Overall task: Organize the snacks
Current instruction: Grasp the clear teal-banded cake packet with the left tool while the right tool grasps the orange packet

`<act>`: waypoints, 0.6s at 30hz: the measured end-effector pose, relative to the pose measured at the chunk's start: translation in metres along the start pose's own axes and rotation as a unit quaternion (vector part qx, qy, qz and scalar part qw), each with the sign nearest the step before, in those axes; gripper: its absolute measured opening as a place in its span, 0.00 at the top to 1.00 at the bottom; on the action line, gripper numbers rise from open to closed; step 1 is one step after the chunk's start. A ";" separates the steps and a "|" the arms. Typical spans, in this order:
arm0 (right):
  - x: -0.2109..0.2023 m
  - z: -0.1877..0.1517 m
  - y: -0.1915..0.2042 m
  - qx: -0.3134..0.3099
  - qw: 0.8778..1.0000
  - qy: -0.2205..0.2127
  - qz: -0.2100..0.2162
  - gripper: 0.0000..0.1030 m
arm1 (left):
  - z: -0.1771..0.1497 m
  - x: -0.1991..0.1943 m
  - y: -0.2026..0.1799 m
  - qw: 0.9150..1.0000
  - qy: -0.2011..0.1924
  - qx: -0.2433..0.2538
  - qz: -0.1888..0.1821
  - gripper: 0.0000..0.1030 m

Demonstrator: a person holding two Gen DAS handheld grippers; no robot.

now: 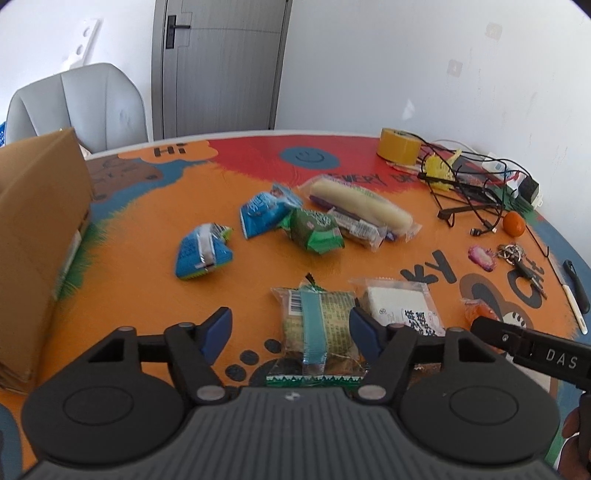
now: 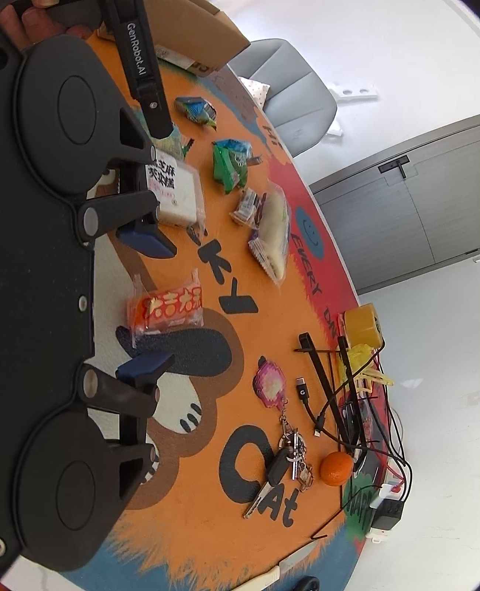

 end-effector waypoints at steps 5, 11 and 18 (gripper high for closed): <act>0.003 0.002 0.003 -0.019 1.000 -0.003 -0.012 0.46 | 0.000 0.009 -0.009 1.000 0.008 0.010 -0.012 0.34; 0.004 0.001 0.004 -0.032 0.999 -0.007 -0.030 0.59 | -0.004 0.013 -0.014 1.000 0.005 0.026 0.001 0.46; 0.004 -0.004 0.015 -0.065 0.997 -0.001 -0.052 0.77 | -0.006 0.006 -0.007 1.000 0.006 0.025 -0.004 0.54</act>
Point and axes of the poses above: each gripper's, at about its wrist camera, not at the fingertips, and x roughly the way its jaws point, y to its left, z to its top, the point moved 9 cm from there along x, roughly the way its jaws point, and after that the axes turned 15 degrees about y, right-handed, at the moved point
